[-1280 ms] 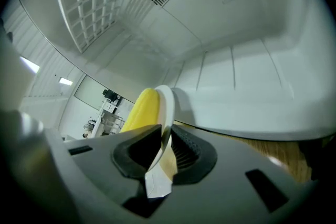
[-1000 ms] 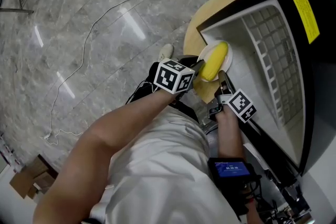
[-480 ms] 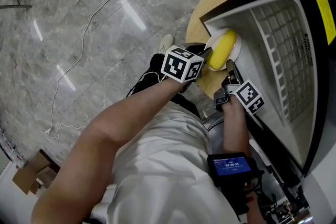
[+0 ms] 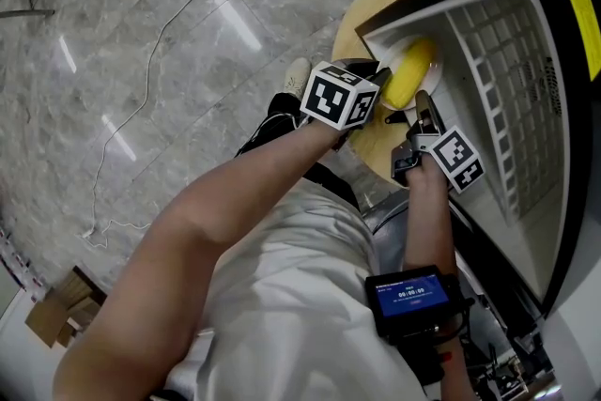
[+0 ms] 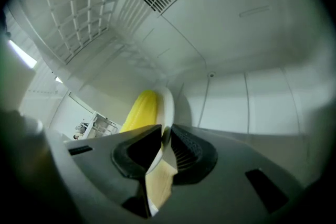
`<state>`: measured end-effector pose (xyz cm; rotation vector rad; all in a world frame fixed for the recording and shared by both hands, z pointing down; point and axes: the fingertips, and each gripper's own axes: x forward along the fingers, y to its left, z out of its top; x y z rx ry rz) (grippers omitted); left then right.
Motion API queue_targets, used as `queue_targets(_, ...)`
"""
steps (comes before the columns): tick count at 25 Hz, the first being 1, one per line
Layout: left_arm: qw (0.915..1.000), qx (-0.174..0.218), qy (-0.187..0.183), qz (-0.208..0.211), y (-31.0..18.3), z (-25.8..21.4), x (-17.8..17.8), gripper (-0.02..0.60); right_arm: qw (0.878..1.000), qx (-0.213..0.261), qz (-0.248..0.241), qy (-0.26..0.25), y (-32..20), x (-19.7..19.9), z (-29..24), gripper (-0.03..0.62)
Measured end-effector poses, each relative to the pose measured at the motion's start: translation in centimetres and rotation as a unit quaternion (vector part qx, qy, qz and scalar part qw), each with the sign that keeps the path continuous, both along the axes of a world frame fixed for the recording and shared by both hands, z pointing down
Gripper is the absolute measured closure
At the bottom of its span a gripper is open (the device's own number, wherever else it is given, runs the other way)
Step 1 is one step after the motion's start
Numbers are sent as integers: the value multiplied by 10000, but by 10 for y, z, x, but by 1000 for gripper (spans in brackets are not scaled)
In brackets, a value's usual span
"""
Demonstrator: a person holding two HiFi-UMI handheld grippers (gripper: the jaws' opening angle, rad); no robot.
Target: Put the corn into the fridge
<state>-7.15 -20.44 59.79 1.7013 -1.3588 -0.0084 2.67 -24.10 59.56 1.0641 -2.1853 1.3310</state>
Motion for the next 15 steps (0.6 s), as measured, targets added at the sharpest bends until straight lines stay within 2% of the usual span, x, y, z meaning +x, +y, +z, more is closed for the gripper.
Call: queue_targets(15, 9997, 44, -212, 97, -37, -2, 3, 517, 9989, 265, 279, 265, -31, 4, -1, 534)
